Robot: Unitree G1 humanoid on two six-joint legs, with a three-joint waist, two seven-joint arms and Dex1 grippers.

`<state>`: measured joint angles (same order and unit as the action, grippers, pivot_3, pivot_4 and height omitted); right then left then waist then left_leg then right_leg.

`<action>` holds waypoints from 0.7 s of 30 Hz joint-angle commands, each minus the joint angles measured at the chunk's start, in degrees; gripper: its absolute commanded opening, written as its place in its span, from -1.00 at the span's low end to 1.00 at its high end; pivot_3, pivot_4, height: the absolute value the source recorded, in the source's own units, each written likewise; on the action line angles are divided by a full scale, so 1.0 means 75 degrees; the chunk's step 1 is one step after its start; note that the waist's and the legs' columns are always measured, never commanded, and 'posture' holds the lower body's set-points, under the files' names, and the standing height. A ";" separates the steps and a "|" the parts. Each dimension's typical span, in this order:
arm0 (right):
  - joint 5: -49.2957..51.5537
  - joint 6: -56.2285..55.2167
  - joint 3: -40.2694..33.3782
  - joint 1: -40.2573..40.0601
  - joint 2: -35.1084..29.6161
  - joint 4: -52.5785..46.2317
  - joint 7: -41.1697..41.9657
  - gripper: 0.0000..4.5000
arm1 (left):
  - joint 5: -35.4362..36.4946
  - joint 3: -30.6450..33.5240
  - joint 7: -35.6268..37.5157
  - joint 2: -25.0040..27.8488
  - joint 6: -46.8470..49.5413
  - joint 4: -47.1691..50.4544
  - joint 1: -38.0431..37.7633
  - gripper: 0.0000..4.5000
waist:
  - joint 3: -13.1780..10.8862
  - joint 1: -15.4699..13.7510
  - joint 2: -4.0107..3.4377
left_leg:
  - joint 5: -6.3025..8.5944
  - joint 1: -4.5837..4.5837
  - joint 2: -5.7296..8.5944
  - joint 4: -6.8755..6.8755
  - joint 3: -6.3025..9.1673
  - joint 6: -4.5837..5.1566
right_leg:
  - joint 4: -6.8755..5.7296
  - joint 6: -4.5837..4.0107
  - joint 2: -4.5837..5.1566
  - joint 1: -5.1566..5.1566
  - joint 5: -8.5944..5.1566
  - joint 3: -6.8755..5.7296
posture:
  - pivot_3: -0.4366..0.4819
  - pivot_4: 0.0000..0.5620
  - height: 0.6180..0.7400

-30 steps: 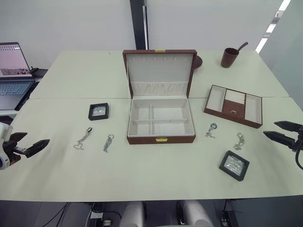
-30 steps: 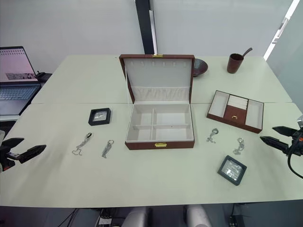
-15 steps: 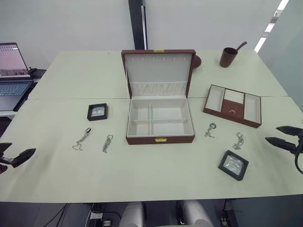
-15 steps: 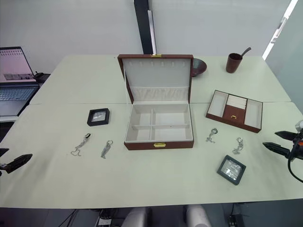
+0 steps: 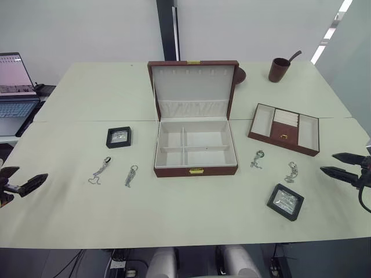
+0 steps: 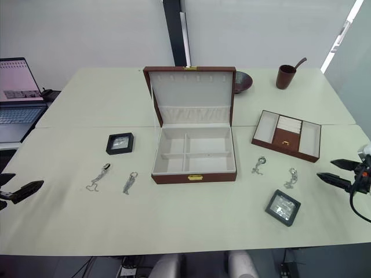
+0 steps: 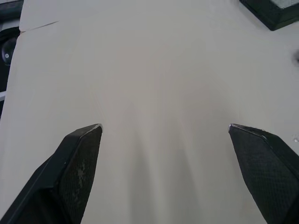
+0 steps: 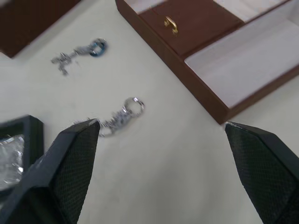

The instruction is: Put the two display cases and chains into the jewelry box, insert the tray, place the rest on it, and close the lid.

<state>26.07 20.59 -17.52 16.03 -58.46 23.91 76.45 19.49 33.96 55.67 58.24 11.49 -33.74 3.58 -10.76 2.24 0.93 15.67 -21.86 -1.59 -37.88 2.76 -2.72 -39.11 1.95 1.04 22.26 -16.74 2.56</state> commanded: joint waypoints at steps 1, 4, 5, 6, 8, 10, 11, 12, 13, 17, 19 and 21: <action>0.1105 0.0982 -0.0331 0.0090 0.0050 -0.2130 -0.0020 1.00 | 0.0232 -0.0035 -0.0019 -0.0159 0.0172 0.0402 0.0117 0.99 | 0.0001 0.0024 -0.0003 | 0.0000 0.0000 -0.0001 0.0000 0.0003 0.0000 | -0.0003 0.0000 0.0000 0.0000 0.0000 -0.0001 | -0.05 -0.47 1.00; 0.1792 0.1689 -0.0303 0.0126 0.0226 -0.3456 -0.0283 1.00 | 0.0334 -0.0112 -0.0126 -0.0407 0.0373 0.0714 0.0203 0.99 | 0.0002 -0.0002 -0.0001 | 0.0000 -0.0008 -0.0004 0.0000 0.0018 0.0000 | 0.0001 0.0000 0.0001 -0.0001 0.0000 -0.0010 | -0.05 -0.47 1.00; 0.2062 0.1909 -0.0250 0.0176 0.0272 -0.3933 -0.0360 1.00 | 0.0389 -0.0150 -0.0167 -0.0544 0.0469 0.0885 0.0213 0.99 | 0.0002 -0.0029 -0.0001 | 0.0000 -0.0011 -0.0005 -0.0001 0.0019 0.0000 | 0.0003 0.0000 0.0002 -0.0001 0.0000 -0.0011 | -0.05 -0.47 1.00; 0.2316 0.2103 -0.0200 0.0229 0.0323 -0.4357 -0.0442 1.00 | 0.0449 -0.0176 -0.0206 -0.0684 0.0579 0.1081 0.0204 0.99 | 0.0002 -0.0044 -0.0001 | 0.0000 -0.0013 -0.0006 -0.0003 0.0019 0.0000 | 0.0004 0.0000 0.0006 -0.0001 0.0000 -0.0010 | -0.05 -0.47 1.00; 0.2721 0.2413 -0.0094 0.0349 0.0444 -0.5033 -0.0624 1.00 | 0.0563 -0.0213 -0.0312 -0.0946 0.0752 0.1431 0.0185 0.99 | 0.0002 -0.0060 -0.0001 | 0.0000 -0.0014 -0.0005 -0.0007 0.0019 0.0000 | 0.0003 0.0002 0.0012 -0.0002 0.0001 -0.0009 | -0.05 -0.47 1.00; 0.2930 0.2558 0.0024 0.0397 0.0521 -0.5533 -0.0735 1.00 | 0.0643 -0.0258 -0.0474 -0.1210 0.0885 0.1791 0.0132 0.99 | 0.0005 -0.0070 0.0006 | 0.0000 -0.0015 -0.0005 -0.0010 0.0021 0.0000 | 0.0004 0.0004 0.0013 -0.0004 0.0002 -0.0010 | -0.05 -0.47 1.00; 0.2993 0.2594 0.0065 0.0406 0.0542 -0.5694 -0.0780 1.00 | 0.0668 -0.0274 -0.0547 -0.1314 0.0948 0.1944 0.0102 0.99 | 0.0007 -0.0079 0.0010 | 0.0000 -0.0016 -0.0005 -0.0010 0.0022 0.0000 | 0.0004 0.0005 0.0013 -0.0004 0.0003 -0.0011 | -0.05 -0.47 1.00; 0.3037 0.2624 0.0091 0.0418 0.0553 -0.5786 -0.0826 1.00 | 0.0678 -0.0280 -0.0595 -0.1376 0.0998 0.2040 0.0088 0.99 | 0.0007 -0.0084 0.0012 | 0.0000 -0.0018 -0.0005 -0.0010 0.0025 0.0000 | 0.0007 0.0005 0.0014 -0.0004 0.0002 -0.0014 | -0.05 -0.47 1.00; 0.3040 0.2604 0.0131 0.0415 0.0558 -0.5897 -0.0851 1.00 | 0.0665 -0.0318 -0.0649 -0.1467 0.1019 0.2161 0.0040 0.99 | 0.0008 -0.0086 0.0015 | 0.0000 -0.0019 -0.0004 -0.0010 0.0026 0.0000 | 0.0010 0.0005 0.0015 -0.0004 0.0002 -0.0014 | -0.05 -0.47 1.00; 0.2933 0.2445 0.0223 0.0315 0.0514 -0.6089 -0.0834 1.00 | 0.0656 -0.0524 -0.0845 -0.1929 0.1065 0.2664 -0.0247 0.99 | 0.0008 -0.0082 0.0015 | 0.0000 -0.0017 -0.0004 -0.0009 0.0023 0.0000 | 0.0010 0.0005 0.0016 -0.0003 0.0003 -0.0011 | -0.05 -0.47 1.00; 0.2704 0.2239 0.0299 0.0159 0.0478 -0.5992 -0.0752 1.00 | 0.0651 -0.0591 -0.0936 -0.2070 0.1079 0.2825 -0.0330 0.99 | 0.0009 -0.0082 0.0017 | 0.0000 -0.0016 -0.0005 -0.0010 0.0024 0.0000 | 0.0010 0.0004 0.0016 -0.0004 0.0003 -0.0012 | -0.05 -0.47 1.00; 0.2386 0.1893 0.0386 -0.0100 0.0512 -0.5886 -0.0685 1.00 | 0.0652 -0.0691 -0.1052 -0.2229 0.1077 0.2997 -0.0376 0.99 | 0.0011 -0.0086 0.0025 | 0.0000 -0.0017 -0.0005 -0.0010 0.0025 0.0000 | 0.0010 0.0004 0.0014 -0.0004 0.0003 -0.0015 | -0.05 -0.47 1.00</action>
<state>45.31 37.06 -14.34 15.80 -54.26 -19.92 70.68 23.85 28.80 48.50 41.12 19.78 -13.92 0.60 -10.68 1.59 1.11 15.67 -21.99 -1.63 -37.95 2.96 -2.72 -39.03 1.98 1.13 22.23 -16.72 2.44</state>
